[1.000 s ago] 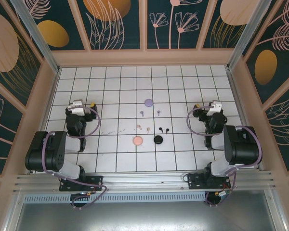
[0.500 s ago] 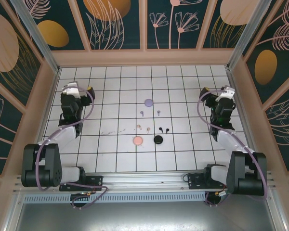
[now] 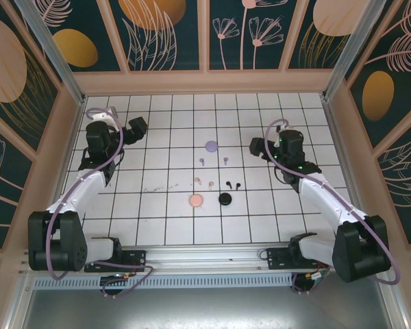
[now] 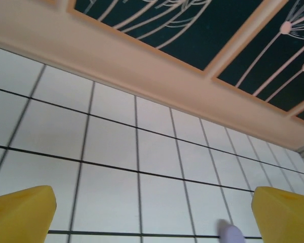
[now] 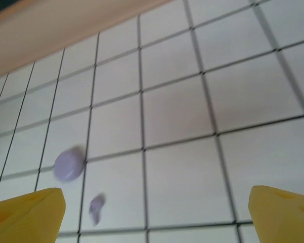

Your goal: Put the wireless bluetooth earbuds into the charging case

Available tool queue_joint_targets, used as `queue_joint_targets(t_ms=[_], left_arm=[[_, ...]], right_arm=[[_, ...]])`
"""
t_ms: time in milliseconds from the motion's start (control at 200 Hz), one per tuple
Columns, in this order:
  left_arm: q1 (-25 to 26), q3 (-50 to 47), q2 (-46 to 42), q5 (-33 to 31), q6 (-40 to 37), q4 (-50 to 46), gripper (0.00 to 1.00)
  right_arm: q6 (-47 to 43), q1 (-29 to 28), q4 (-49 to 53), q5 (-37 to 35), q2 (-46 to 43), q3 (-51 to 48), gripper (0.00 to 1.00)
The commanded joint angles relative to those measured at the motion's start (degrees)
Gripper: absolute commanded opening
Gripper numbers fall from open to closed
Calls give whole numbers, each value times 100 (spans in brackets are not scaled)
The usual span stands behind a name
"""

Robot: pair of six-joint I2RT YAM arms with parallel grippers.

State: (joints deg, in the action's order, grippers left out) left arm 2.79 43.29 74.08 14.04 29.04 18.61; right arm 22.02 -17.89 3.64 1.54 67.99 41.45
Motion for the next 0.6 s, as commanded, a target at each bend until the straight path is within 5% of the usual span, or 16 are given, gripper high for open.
queue_joint_targets(t_ms=[0,295,596], left_arm=[[271,14,-92,104,402,-209,99],[671,-24,91,-384,954,-695,99],[697,174,125,-735,1222,-1620,99]], right_arm=[[509,-558,936,-30,-170,198,92],[1645,-2290,1893,-924,-120,200,89],[1780,-2949,2846,-1112,435,880,87]])
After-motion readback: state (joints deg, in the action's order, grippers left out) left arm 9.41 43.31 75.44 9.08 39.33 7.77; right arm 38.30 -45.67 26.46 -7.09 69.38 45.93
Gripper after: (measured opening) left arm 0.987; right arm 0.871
